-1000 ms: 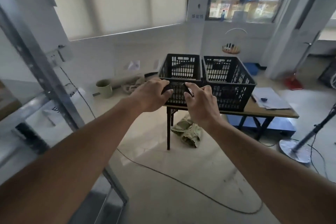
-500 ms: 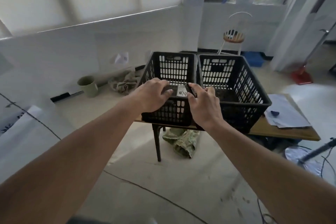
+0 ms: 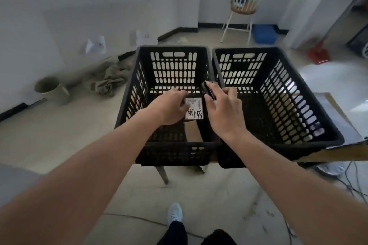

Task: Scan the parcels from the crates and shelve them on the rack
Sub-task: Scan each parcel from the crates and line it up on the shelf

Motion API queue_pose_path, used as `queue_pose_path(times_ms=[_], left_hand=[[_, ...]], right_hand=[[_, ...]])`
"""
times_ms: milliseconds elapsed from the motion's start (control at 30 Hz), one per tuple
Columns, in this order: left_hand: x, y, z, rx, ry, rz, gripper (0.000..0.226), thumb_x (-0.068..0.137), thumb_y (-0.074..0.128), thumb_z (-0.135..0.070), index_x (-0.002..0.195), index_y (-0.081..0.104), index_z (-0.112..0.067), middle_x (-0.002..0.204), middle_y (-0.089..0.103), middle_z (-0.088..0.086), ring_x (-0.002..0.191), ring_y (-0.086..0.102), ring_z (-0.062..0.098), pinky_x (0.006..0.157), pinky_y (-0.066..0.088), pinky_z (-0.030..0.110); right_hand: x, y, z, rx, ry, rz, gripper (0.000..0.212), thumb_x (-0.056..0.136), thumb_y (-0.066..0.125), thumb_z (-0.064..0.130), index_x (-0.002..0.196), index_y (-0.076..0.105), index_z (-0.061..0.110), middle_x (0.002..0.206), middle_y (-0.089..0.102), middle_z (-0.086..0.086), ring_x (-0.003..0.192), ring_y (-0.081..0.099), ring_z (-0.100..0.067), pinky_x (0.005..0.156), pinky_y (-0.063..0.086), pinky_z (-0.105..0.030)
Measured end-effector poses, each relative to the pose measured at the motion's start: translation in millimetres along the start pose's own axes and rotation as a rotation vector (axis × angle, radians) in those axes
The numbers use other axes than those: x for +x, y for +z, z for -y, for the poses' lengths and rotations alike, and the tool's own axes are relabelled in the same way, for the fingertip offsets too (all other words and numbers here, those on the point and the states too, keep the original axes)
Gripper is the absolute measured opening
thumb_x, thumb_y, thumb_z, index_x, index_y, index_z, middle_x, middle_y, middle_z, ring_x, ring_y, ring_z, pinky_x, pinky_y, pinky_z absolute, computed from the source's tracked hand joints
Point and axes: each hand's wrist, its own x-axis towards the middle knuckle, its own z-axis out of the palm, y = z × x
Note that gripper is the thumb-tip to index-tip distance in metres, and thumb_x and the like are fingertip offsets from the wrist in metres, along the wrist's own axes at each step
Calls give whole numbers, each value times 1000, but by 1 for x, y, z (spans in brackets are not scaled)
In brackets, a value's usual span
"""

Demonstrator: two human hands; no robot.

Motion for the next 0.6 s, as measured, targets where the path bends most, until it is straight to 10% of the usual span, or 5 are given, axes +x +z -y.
queue_pose_path(times_ms=[600], left_hand=[[176, 71, 38, -32, -159, 211, 76, 99, 73, -30, 163, 34, -16, 159, 43, 13, 142, 50, 31, 115, 48, 41]], right_hand=[[157, 40, -51, -103, -49, 47, 48, 108, 48, 45, 156, 46, 40, 136, 47, -8, 108, 56, -30, 85, 59, -45]])
